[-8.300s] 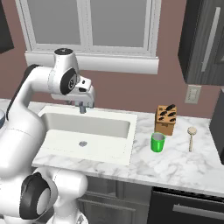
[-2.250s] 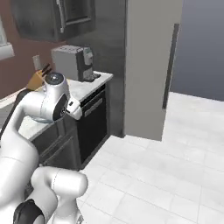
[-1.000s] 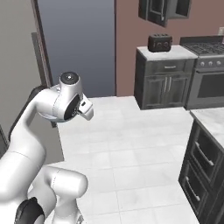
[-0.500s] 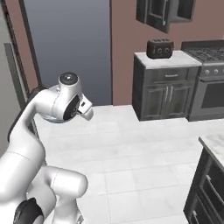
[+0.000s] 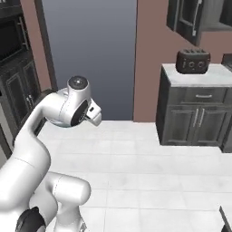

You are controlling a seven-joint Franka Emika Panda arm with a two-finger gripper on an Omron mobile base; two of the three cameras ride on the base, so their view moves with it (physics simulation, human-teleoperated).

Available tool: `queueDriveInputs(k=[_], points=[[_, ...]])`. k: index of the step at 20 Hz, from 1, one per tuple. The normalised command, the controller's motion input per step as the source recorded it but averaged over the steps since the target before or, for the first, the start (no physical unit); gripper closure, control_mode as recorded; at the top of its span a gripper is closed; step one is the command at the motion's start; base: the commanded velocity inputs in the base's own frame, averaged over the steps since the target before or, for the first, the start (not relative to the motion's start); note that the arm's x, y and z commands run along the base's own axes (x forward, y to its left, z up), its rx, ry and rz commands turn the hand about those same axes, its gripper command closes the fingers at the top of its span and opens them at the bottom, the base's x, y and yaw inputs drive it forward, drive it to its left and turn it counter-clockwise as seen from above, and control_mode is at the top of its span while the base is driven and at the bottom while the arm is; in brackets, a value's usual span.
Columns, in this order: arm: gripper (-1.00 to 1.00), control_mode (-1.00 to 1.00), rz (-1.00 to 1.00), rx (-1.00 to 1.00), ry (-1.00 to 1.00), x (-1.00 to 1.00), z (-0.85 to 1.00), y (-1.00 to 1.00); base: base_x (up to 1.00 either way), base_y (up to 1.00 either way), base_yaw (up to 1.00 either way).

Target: Move the mug from next to the sink to the open cabinet. Then, move the bowl with the lime to the fridge to clear the area for faucet cleaning.

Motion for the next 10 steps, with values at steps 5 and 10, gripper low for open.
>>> queueDriveInputs(k=[5,10], points=[[1.00,1.00,0.00,0.00,0.00,0.00,0.00,0.00,0.79,-0.07,0.63],[1.00,1.00,0.00,0.00,0.00,0.00,0.00,0.00,0.69,-0.20,0.60]])
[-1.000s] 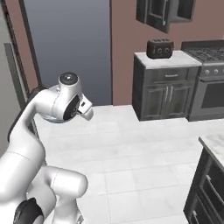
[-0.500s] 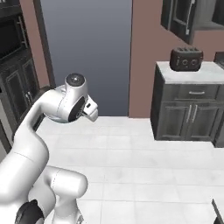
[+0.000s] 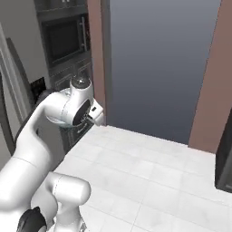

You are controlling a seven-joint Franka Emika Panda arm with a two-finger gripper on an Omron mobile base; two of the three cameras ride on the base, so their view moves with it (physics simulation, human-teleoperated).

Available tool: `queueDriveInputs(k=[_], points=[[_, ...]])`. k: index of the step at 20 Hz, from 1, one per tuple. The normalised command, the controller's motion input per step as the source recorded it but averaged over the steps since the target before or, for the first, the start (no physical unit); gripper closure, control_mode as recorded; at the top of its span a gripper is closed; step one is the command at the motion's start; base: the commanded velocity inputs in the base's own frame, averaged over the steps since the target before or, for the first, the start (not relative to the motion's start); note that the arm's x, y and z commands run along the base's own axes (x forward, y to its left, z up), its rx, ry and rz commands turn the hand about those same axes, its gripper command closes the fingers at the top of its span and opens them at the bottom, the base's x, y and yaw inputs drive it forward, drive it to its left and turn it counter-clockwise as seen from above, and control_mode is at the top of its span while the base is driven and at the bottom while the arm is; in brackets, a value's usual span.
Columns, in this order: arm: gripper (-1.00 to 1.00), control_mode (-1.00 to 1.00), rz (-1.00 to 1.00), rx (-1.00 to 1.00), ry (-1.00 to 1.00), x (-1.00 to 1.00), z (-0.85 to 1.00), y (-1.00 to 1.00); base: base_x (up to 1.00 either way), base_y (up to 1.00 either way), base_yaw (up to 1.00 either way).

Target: Move the mug from next to the sink to the open cabinet. Then, move the bowl with the lime to the fridge to clear the area for faucet cleaning.

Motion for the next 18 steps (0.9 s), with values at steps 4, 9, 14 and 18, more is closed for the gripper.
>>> queueDriveInputs(k=[4,9,14,18], points=[[1.00,1.00,0.00,0.00,0.00,0.00,0.00,0.00,0.53,-0.47,0.49],[1.00,1.00,0.00,0.00,0.00,0.00,0.00,0.00,0.41,-0.26,0.61],[1.00,1.00,0.00,0.00,0.00,0.00,0.00,0.00,0.42,-0.46,0.53],[1.00,1.00,0.00,0.00,0.00,0.00,0.00,0.00,0.32,-0.91,0.31]])
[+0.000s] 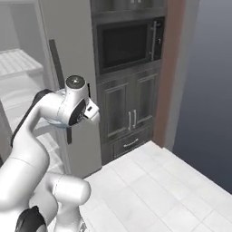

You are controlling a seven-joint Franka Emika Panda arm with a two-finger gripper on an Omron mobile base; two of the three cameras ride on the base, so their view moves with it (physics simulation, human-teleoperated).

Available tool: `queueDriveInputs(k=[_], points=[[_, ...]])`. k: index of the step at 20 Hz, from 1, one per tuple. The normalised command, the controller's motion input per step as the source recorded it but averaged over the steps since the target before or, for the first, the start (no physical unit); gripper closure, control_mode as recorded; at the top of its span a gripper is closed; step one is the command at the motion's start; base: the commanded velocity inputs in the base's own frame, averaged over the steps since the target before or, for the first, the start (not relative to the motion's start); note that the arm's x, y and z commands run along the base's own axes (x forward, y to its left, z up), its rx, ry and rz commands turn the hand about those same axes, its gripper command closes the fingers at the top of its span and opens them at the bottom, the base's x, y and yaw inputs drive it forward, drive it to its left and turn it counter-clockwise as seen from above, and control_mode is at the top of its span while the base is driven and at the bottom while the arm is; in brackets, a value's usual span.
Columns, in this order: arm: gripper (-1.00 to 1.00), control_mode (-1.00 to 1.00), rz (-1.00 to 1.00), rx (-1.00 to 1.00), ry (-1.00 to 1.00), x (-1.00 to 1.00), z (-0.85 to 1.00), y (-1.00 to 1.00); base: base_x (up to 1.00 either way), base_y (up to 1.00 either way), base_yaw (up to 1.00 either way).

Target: Move the mug from next to the sink to the open cabinet. Then, move the bowl with the lime to the fridge to clear the area for faucet cleaning.

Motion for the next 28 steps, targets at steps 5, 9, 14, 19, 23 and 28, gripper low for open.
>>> queueDriveInputs(k=[5,9,14,19,23,28], points=[[1.00,1.00,0.00,0.00,0.00,0.00,0.00,0.00,0.32,-0.92,0.32],[1.00,1.00,0.00,0.00,0.00,0.00,0.00,0.00,0.35,-0.29,0.61],[1.00,1.00,0.00,0.00,0.00,0.00,0.00,0.00,0.48,-0.09,0.64],[1.00,1.00,0.00,0.00,0.00,0.00,0.00,0.00,0.41,-0.24,0.57],[1.00,1.00,0.00,0.00,0.00,0.00,0.00,0.00,0.11,-0.28,0.37],[1.00,1.00,0.00,0.00,0.00,0.00,0.00,0.00,0.41,0.00,0.08]])
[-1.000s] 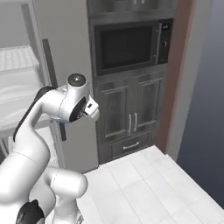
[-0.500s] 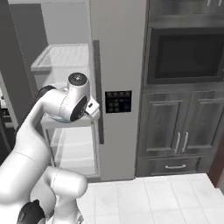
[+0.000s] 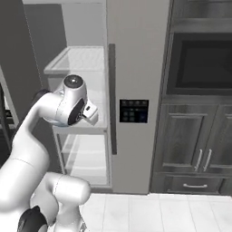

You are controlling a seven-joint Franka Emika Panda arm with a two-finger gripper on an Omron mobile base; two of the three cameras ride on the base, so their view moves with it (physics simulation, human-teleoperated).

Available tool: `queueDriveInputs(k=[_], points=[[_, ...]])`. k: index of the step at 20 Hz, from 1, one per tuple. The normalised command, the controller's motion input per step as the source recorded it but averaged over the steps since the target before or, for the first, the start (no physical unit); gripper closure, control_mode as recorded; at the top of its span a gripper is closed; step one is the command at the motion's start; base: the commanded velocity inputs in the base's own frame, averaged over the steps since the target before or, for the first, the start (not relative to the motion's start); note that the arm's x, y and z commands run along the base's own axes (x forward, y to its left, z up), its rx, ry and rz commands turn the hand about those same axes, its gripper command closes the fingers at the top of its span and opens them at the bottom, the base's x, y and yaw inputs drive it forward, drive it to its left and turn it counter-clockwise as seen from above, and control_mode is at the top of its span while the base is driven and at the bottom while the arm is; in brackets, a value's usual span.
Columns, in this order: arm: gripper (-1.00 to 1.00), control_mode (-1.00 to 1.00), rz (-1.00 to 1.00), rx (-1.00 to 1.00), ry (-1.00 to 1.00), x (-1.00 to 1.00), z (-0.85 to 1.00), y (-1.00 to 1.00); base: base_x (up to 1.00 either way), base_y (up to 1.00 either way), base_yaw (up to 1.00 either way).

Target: Move the mug from next to the sink to the open cabinet. Then, move the bowl with the lime to the fridge to clear the area for faucet cleaning.

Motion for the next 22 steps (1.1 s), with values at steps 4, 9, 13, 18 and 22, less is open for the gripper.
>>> queueDriveInputs(k=[4,9,13,18,22], points=[[1.00,1.00,0.00,0.00,0.00,0.00,0.00,0.00,0.91,0.00,0.03],[1.00,1.00,0.00,0.00,0.00,0.00,0.00,0.00,0.69,0.00,0.11],[1.00,-1.00,0.14,0.14,0.06,0.05,0.59,0.00,0.00,0.00,0.00],[1.00,-1.00,0.10,0.21,0.04,-0.11,0.99,0.00,0.00,0.00,0.00],[1.00,-1.00,0.01,0.15,0.00,0.00,0.79,0.00,0.00,0.00,0.00]])
